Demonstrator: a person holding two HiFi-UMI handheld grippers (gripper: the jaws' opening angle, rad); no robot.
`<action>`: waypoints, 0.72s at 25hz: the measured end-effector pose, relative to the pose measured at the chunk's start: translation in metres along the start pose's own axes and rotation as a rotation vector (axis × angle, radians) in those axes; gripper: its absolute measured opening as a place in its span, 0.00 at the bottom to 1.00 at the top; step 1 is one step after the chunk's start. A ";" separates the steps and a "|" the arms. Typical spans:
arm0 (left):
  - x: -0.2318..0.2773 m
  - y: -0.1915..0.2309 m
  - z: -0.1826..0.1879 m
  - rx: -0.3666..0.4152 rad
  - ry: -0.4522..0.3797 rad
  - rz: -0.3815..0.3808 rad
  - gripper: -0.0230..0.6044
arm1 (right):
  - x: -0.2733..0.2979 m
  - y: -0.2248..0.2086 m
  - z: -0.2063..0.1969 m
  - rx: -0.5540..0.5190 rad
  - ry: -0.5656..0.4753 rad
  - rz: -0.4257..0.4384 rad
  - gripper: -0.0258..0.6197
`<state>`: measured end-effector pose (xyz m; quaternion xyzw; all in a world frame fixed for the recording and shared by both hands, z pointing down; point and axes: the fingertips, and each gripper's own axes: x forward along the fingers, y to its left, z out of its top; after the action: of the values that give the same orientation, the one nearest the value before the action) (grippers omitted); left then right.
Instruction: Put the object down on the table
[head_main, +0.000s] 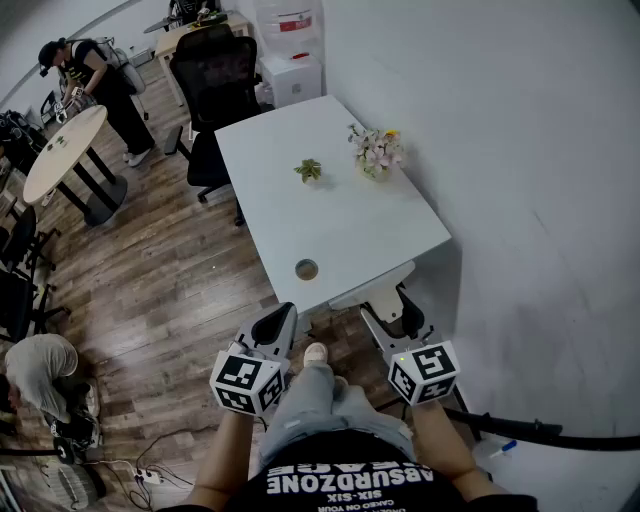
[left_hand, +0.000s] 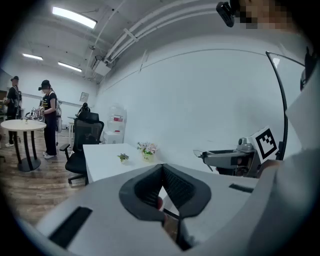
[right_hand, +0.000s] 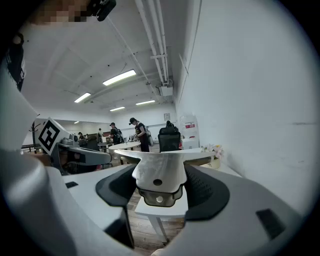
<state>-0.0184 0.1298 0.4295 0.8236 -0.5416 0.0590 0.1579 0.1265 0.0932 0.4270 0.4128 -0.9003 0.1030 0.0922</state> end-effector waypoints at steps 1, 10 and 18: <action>-0.001 0.000 0.000 0.001 0.000 -0.001 0.05 | 0.000 0.000 0.000 0.000 0.000 -0.001 0.48; 0.003 -0.003 -0.001 0.010 0.019 -0.005 0.04 | 0.004 -0.004 0.002 0.020 -0.006 0.008 0.48; 0.021 0.004 0.003 0.014 0.032 -0.007 0.04 | 0.020 -0.015 0.014 0.012 -0.021 0.018 0.48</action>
<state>-0.0138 0.1093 0.4335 0.8254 -0.5359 0.0753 0.1608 0.1238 0.0656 0.4206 0.4063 -0.9042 0.1051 0.0792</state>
